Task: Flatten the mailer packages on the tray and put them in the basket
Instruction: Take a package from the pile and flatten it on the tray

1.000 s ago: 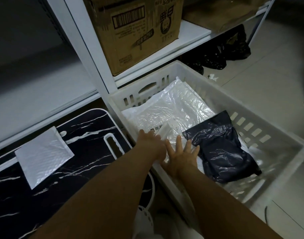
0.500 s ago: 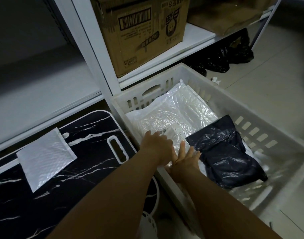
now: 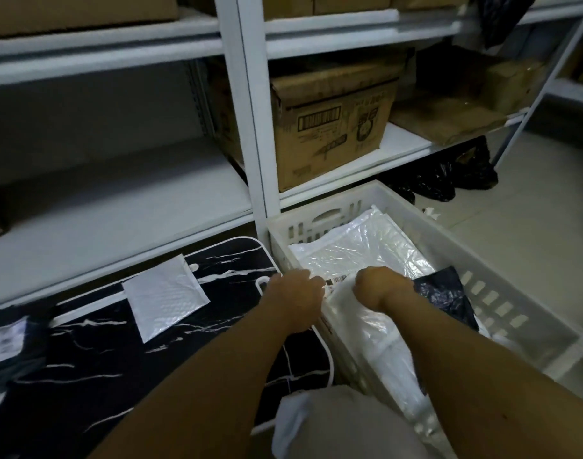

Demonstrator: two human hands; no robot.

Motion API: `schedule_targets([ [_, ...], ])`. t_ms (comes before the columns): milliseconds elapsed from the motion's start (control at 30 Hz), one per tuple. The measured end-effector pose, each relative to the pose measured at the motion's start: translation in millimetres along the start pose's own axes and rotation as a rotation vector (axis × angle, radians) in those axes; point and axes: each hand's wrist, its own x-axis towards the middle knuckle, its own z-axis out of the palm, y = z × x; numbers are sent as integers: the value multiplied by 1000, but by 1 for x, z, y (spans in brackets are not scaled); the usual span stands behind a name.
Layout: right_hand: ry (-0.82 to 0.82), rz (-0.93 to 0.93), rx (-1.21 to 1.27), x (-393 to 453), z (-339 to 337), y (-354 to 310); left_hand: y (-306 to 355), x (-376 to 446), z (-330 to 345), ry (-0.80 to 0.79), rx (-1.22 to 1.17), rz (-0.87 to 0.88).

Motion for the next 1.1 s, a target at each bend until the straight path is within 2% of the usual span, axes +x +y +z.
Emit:
schedule_targets([
  [267,-89,-272,-218,-19,-43,-93,-53,-69,-14,-107,-68,-193],
  [433,-73,-443,-247,-33,-16,-178,-102,-114,-7,-160,-117,-330],
  [600,-104,-562,-223,-41,31,-245,-160,-149,27,-168,-215,-547],
  [833,23,-541,-105,-31,65,-280,-190,-159,63,-134,-332,-713],
  [1100,13,-485,-52,-28,79,-280,-188,-158,73,-49,-378,-751],
])
